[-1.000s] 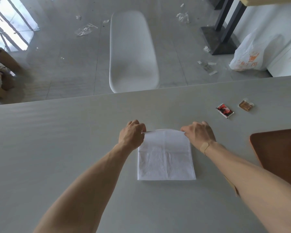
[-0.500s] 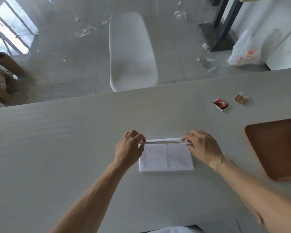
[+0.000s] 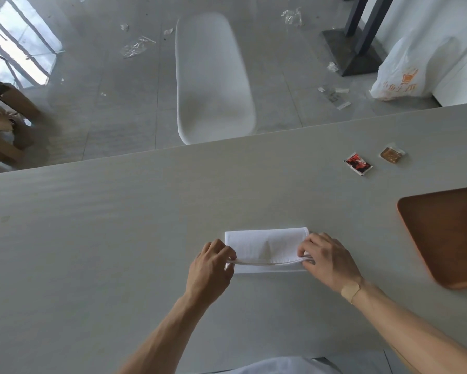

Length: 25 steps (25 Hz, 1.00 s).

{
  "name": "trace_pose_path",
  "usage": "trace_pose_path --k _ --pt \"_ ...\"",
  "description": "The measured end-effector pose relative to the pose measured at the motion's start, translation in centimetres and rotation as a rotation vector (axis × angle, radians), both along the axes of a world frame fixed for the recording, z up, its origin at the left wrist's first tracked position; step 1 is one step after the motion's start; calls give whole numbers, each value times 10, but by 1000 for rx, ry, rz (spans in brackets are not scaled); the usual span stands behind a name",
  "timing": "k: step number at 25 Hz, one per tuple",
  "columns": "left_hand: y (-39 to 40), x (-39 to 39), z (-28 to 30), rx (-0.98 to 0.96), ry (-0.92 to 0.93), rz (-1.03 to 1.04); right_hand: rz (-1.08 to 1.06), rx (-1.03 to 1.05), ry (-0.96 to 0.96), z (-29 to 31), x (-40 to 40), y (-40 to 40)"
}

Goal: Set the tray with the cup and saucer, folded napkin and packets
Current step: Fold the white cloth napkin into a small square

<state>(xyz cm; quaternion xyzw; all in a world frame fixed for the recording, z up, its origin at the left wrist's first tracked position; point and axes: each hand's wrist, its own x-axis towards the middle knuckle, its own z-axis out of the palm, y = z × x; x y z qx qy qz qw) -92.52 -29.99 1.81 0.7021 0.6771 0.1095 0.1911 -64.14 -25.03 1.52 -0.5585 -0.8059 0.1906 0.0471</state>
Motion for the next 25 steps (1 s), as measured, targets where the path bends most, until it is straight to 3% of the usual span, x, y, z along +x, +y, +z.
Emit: trace_pose_path --k 5,14,21,23,25 --pt "-7 1 -17 -86 38 -46 11 -52 -53 -13 4 -7" --pt "-13 1 -29 -154 70 -113 105 89 -66 -21 8 -18" --pt "-10 3 -30 -175 151 -169 10 120 -73 -24 1 -27" --pt "-3 8 -24 -137 155 -197 -10 215 -27 -25 -7 -25" --pt "10 18 -19 21 81 -171 -14 286 41 -26 -21 -19"
